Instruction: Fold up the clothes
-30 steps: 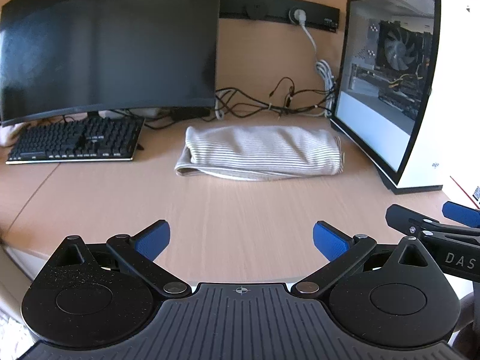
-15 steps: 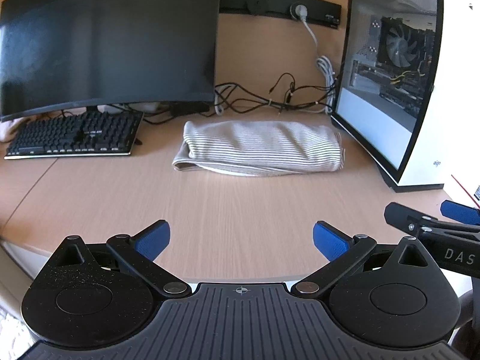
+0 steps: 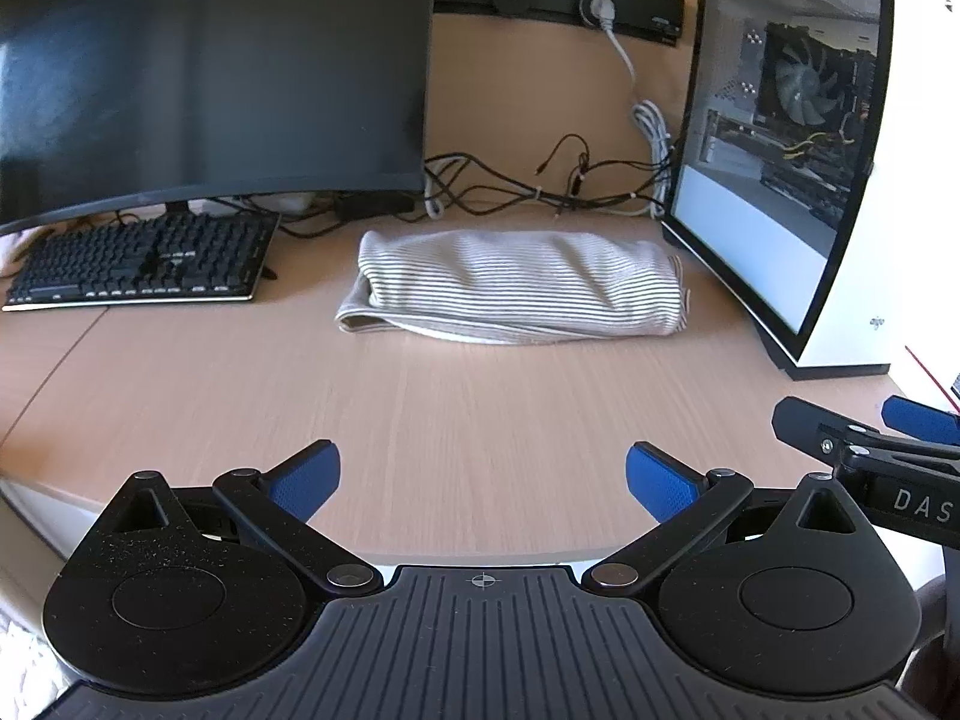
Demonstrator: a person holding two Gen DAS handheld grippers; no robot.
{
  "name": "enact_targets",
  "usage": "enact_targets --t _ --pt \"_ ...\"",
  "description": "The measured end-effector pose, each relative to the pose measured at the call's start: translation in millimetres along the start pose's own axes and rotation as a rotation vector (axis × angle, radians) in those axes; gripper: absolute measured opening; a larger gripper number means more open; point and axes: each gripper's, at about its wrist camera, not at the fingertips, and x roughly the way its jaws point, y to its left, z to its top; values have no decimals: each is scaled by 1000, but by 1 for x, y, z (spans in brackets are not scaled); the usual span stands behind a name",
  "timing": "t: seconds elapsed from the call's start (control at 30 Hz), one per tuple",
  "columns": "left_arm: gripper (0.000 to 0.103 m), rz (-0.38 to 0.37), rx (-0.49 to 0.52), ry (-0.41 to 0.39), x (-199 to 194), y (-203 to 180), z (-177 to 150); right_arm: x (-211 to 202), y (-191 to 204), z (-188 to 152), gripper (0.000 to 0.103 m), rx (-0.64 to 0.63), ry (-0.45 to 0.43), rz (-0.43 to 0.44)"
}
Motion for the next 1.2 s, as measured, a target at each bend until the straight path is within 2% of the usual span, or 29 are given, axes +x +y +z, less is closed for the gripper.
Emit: enact_targets --t 1.2 --pt "103 -9 -20 29 5 1 1 -3 5 0 103 -21 -4 18"
